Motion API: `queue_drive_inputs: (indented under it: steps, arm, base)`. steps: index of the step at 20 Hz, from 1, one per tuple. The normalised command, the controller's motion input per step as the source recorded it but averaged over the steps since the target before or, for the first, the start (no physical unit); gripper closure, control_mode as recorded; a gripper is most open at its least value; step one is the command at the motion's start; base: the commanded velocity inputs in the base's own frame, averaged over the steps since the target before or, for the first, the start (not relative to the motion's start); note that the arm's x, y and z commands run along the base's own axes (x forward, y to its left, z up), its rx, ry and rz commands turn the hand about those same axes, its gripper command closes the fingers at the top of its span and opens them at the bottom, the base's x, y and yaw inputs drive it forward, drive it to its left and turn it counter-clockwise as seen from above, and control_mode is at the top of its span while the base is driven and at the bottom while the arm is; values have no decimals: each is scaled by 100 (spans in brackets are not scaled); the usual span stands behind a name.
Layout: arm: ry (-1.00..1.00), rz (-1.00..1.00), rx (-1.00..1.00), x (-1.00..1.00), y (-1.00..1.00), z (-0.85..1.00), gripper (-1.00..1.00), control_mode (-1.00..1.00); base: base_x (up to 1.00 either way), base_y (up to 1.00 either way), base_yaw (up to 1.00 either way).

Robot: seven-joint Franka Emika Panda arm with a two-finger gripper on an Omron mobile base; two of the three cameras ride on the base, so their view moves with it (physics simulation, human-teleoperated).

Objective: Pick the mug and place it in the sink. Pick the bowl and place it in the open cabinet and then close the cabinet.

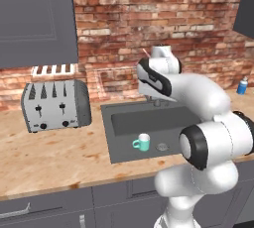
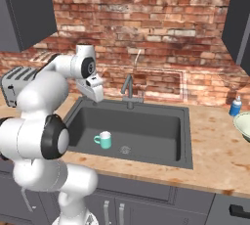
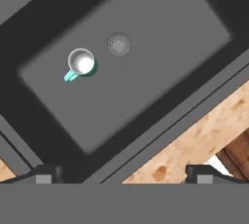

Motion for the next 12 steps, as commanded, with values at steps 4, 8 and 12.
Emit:
queue_drive_inputs:
  steps: [4,8,12]
  arm:
    - [0,10,8,-25,-7,14,-100,-100]
    - [0,8,5,-16,-2,8,-100,-100]
    - [0,11,1,-12,0,3,-100,-100]
  base:
    - [0,0,0]
    - [0,0,0]
    - [0,0,0]
